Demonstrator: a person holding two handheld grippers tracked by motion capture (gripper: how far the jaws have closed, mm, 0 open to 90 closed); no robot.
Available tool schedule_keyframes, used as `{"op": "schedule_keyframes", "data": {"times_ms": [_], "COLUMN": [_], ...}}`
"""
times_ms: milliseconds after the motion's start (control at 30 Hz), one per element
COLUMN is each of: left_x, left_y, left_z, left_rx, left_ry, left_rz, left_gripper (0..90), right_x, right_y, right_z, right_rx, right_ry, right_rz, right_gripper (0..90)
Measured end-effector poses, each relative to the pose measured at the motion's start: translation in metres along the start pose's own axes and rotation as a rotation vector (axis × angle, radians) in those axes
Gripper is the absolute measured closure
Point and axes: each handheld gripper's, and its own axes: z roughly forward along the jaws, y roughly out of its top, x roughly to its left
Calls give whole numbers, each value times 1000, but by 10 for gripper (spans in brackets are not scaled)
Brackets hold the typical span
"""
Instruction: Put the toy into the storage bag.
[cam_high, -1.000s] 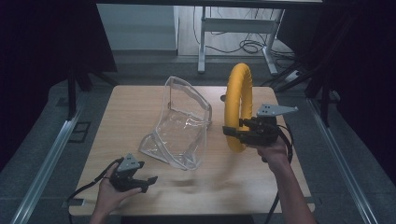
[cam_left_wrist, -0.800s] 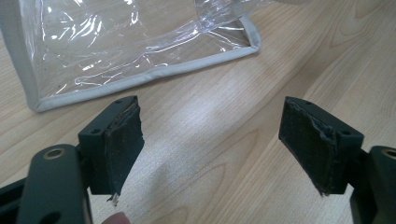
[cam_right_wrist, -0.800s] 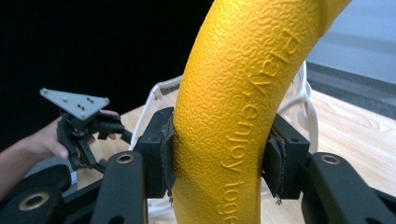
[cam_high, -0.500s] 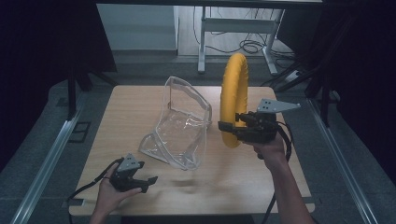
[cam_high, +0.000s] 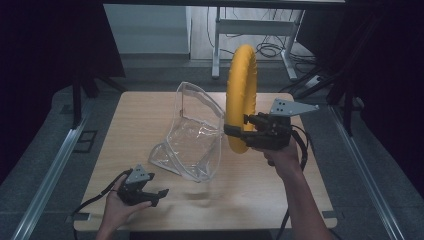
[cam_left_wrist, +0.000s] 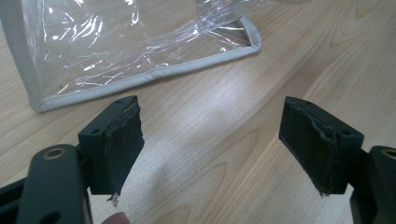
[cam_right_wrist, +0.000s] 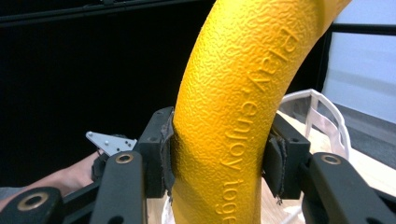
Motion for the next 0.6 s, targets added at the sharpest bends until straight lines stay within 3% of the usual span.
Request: {"op": "schedule_keyframes", "data": {"times_ms": [600], "left_x": [0], "left_y": [0], "left_z": [0], "left_rx": [0], "left_ry": [0], "left_rz": [0], "left_gripper": [214], "right_x": [16], "right_y": [22], "right_z": [17], "right_rx": [-24], "right_ry": [46], "right_rz": [-36], "right_gripper": [503]}}
